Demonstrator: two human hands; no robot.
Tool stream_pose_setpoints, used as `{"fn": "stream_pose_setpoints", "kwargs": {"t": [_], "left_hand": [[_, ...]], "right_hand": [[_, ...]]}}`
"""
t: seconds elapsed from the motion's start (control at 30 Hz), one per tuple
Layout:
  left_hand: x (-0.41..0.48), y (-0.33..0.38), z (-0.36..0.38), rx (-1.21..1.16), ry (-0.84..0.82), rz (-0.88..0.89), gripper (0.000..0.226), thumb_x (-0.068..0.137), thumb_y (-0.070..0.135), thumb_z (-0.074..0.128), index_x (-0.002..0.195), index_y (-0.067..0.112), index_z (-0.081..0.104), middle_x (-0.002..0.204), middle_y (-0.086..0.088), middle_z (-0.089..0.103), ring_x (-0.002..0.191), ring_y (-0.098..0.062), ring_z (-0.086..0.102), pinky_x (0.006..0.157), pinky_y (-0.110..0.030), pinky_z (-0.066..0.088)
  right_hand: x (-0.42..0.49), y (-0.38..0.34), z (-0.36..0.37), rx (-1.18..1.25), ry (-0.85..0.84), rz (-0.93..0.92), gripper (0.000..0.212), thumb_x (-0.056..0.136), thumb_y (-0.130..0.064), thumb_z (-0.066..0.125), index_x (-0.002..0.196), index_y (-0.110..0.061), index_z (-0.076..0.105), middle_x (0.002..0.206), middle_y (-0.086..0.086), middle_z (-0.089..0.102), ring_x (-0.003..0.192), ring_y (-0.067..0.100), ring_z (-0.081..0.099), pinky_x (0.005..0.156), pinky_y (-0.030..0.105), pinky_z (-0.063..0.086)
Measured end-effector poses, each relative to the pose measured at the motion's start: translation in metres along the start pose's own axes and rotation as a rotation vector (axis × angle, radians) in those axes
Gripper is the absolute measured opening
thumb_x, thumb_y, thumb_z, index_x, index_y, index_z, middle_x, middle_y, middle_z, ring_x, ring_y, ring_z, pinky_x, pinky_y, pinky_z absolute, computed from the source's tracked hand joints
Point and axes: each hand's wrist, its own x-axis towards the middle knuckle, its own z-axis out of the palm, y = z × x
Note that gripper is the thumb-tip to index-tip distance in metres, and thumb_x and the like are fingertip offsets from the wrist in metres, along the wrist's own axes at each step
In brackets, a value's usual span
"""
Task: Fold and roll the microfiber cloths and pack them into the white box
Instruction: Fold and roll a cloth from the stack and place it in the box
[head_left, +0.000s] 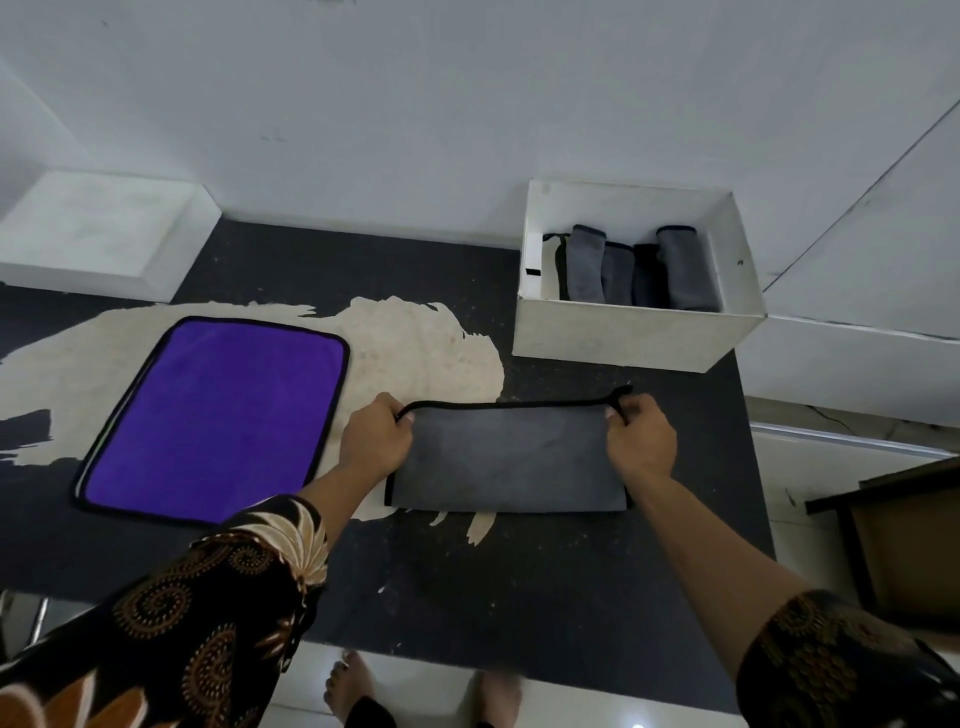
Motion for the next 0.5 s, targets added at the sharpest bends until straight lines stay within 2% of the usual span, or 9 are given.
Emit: {"fn": "stream_pose_setpoints", "kwargs": {"t": [0.1, 0.2, 0.37, 0.5], "left_hand": [[-0.013, -0.002, -0.001, 0.033, 0.029, -0.075, 0.051, 0.091, 0.044, 0.061, 0.127, 0.01, 0.047, 0.113, -0.011, 0.063, 0.101, -0.029, 0.062, 0.075, -0.034, 0.048], [-0.041, 0.0, 0.01, 0.054, 0.011, -0.209, 0.059, 0.093, 0.049, 0.055, 0.132, 0.007, 0.042, 0.128, -0.015, 0.054, 0.111, -0.035, 0.058, 0.082, -0.04, 0.047], [-0.073, -0.004, 0.028, 0.087, -0.036, -0.256, 0.053, 0.091, 0.048, 0.056, 0.125, 0.009, 0.044, 0.122, -0.013, 0.055, 0.107, -0.033, 0.057, 0.089, -0.044, 0.05], [-0.075, -0.004, 0.022, 0.098, -0.012, -0.23, 0.033, 0.097, 0.037, 0.053, 0.113, 0.009, 0.056, 0.111, -0.012, 0.063, 0.098, -0.03, 0.061, 0.08, -0.038, 0.051]], "right_hand": [[-0.008, 0.001, -0.004, -0.08, -0.009, 0.054, 0.041, 0.091, -0.032, 0.066, 0.121, -0.01, 0.049, 0.123, 0.016, 0.055, 0.11, 0.036, 0.056, 0.085, 0.039, 0.047], [-0.032, 0.014, -0.005, -0.229, -0.036, 0.103, 0.055, 0.086, -0.039, 0.07, 0.123, -0.009, 0.043, 0.127, 0.019, 0.048, 0.11, 0.04, 0.054, 0.083, 0.044, 0.048], [-0.064, 0.028, -0.001, -0.329, -0.098, 0.131, 0.048, 0.09, -0.034, 0.067, 0.12, -0.005, 0.044, 0.119, 0.02, 0.057, 0.103, 0.039, 0.059, 0.074, 0.039, 0.046], [-0.062, 0.026, -0.009, -0.319, -0.151, 0.157, 0.032, 0.093, -0.035, 0.06, 0.106, -0.006, 0.06, 0.106, 0.015, 0.066, 0.095, 0.033, 0.062, 0.071, 0.033, 0.046]]}}
